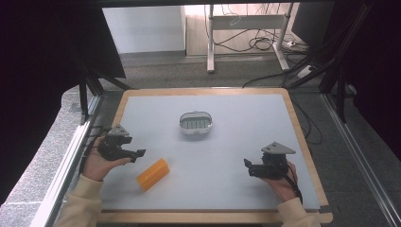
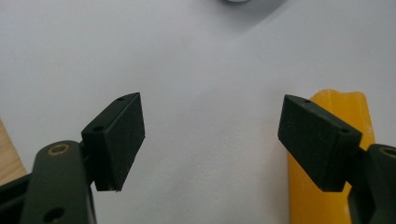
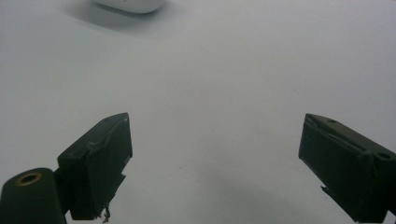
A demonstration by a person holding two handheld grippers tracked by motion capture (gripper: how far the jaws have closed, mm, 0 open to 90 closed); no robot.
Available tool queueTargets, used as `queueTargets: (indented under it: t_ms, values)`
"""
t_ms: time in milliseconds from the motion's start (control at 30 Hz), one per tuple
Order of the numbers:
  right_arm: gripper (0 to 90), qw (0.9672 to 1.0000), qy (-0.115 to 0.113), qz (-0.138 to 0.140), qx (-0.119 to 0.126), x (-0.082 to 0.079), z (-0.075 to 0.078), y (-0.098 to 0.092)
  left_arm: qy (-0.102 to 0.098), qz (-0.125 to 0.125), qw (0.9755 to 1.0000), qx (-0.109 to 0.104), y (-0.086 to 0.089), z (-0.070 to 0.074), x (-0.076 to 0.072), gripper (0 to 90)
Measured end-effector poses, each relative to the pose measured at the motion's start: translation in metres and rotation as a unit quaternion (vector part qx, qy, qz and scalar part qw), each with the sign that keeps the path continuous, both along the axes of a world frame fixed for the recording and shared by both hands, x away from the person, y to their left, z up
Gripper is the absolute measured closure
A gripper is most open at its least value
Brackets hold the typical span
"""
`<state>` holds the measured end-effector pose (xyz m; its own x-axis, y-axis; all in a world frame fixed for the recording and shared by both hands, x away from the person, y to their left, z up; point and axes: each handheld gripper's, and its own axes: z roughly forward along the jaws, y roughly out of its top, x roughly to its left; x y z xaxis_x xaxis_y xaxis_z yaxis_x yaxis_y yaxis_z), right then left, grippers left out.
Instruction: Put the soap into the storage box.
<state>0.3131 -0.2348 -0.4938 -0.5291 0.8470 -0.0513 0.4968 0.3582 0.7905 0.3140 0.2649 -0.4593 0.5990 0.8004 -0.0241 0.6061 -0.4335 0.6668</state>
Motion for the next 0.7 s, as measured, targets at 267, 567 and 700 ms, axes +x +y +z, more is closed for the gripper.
queueTargets:
  t_ms: [267, 567, 700]
  values:
    - [12.0, 1.0000, 0.010, 0.000, -0.001, -0.002, -0.007, -0.007, -0.006, 0.000, 1.0000, -0.004, 0.004, 0.004, -0.005, 23.1]
    - [11.4, 0.9998, 0.003, -0.017, -0.006, -0.002, -0.006, -0.008, 0.001, -0.015, 0.9999, -0.004, 0.001, 0.003, -0.007, 25.7]
    - [11.4, 0.9998, 0.003, -0.020, -0.001, -0.001, -0.008, -0.012, 0.007, -0.021, 0.9997, -0.001, -0.002, 0.003, -0.007, 25.8]
